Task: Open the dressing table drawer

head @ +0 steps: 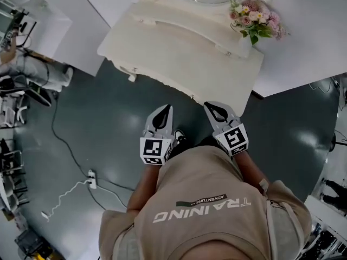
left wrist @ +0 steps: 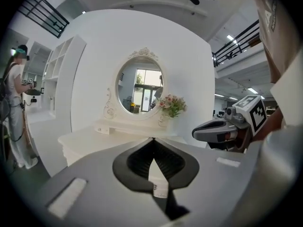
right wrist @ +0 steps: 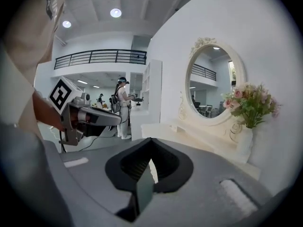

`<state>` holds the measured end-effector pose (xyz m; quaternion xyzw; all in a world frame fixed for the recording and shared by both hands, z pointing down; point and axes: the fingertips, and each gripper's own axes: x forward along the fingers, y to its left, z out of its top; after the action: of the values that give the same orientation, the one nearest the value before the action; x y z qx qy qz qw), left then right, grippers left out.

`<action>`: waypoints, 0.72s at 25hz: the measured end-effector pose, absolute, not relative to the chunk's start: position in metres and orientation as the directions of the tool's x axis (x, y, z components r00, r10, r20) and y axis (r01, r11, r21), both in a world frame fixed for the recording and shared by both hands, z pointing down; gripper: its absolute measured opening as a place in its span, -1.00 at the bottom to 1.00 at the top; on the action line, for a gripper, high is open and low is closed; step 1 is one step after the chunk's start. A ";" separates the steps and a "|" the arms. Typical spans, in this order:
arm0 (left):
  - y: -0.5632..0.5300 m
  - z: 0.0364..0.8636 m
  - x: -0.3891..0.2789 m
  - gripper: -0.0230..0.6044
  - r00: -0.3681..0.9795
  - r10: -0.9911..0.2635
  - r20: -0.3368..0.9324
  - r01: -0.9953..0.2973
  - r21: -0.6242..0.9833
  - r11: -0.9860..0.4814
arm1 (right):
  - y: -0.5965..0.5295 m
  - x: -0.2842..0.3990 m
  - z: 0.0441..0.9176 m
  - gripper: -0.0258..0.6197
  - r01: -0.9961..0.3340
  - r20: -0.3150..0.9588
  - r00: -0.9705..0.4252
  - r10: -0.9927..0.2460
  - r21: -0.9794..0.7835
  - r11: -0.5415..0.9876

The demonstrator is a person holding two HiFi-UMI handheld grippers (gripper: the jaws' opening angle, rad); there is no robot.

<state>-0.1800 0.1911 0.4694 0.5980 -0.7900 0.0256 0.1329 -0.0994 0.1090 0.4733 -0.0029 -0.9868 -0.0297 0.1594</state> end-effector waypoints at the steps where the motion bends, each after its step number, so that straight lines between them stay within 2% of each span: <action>1: 0.188 0.469 -0.185 -0.87 -0.229 -0.945 0.235 -0.958 0.117 0.261 | 0.107 -0.102 0.472 -0.92 -0.012 0.307 -0.951 -0.025 0.044 0.999; 7: 0.157 0.489 -0.195 -0.87 -0.083 -0.967 0.240 -0.975 0.181 0.129 | 0.085 -0.088 0.483 -0.92 -0.208 0.326 -0.924 -0.199 0.005 0.978; 18: 0.079 0.498 -0.202 -0.87 0.069 -0.957 0.283 -0.985 0.173 -0.020 | 0.017 -0.088 0.508 -0.92 -0.382 0.313 -0.882 -0.351 -0.042 0.923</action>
<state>-0.2019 0.0793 0.4978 0.7127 -0.6809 0.0432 0.1628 -0.0878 0.0171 0.5076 0.1891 -0.9688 0.0510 0.1517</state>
